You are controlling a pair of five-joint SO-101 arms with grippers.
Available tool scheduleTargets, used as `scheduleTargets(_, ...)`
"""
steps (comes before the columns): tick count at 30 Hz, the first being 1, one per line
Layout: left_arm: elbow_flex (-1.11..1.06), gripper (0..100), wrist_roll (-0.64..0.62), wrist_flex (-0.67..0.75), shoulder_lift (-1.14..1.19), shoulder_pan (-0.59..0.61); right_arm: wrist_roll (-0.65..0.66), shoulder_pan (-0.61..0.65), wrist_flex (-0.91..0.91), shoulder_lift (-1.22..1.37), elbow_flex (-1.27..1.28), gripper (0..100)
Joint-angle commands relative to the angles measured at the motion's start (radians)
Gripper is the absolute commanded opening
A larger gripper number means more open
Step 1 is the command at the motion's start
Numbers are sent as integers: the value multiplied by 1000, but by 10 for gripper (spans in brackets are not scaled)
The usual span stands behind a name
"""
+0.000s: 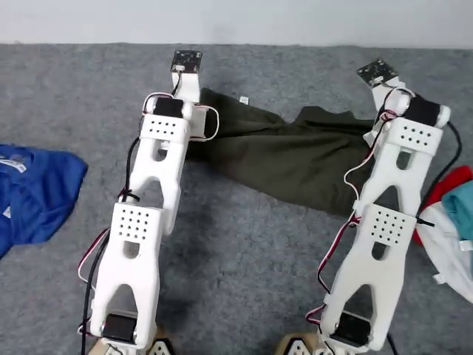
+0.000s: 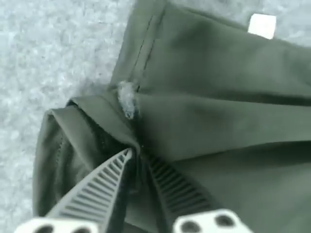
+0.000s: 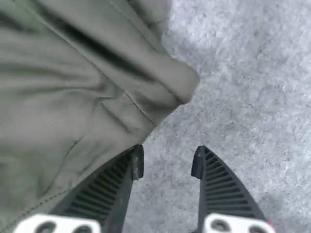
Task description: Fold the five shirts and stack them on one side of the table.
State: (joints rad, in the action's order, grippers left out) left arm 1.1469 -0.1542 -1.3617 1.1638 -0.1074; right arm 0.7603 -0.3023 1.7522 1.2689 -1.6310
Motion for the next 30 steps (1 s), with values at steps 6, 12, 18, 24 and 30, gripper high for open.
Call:
scheduleTargets(6,160,13,8,11,-17,-11,-17,-25,39,-68,-46,177)
scheduleTargets(12,214,15,2,71,-6,-28,-87,-25,39,-76,-46,177)
scheduleTargets(18,191,15,2,347,-8,-81,-83,-51,47,-77,-46,177)
scheduleTargets(24,186,15,8,586,-6,-112,-81,-74,47,-77,-46,177)
scheduleTargets(30,84,21,9,600,-5,-97,-81,-50,48,-77,-44,177)
